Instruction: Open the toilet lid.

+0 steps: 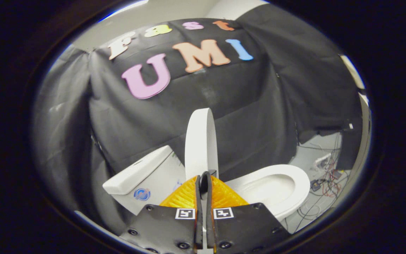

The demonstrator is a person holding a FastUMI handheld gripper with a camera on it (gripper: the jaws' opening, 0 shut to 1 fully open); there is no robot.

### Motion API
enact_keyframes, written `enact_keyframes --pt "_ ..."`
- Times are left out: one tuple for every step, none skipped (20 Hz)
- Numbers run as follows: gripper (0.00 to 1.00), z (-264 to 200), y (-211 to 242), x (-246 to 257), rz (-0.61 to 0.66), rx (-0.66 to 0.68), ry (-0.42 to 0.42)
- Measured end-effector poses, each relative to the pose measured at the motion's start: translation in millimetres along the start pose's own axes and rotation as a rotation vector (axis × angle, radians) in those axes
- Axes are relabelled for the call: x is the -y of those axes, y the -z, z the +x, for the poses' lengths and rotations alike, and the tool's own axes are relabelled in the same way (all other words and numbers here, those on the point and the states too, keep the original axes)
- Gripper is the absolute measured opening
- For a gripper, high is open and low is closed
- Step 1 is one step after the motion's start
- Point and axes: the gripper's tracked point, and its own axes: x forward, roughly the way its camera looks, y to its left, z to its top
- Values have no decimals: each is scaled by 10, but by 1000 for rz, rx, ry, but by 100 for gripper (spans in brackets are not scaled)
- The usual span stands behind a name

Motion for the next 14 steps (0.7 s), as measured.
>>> enact_keyframes --pt "5 12 -6 -115 -26 -9 -30" --pt "5 44 26 -226 -49 -15 -57" --pt "5 74 42 -311 -59 -18 -81" --pt "5 101 54 -376 -61 -18 -98" --pt "5 129 49 -435 -66 -19 -111" --pt "5 126 82 -507 -75 -20 -126" --pt "5 138 111 -591 -86 -26 -144" --pt "5 159 174 -706 -100 -33 -164" --pt "5 177 207 -786 -116 -43 -183" --pt "5 190 238 -857 -130 -52 -201" --pt "5 205 263 -913 -140 -61 -215" --pt "5 215 290 -960 -147 -67 -227" --pt "5 223 301 -999 -149 -70 -237" --pt "5 237 318 -1046 -151 -72 -248"
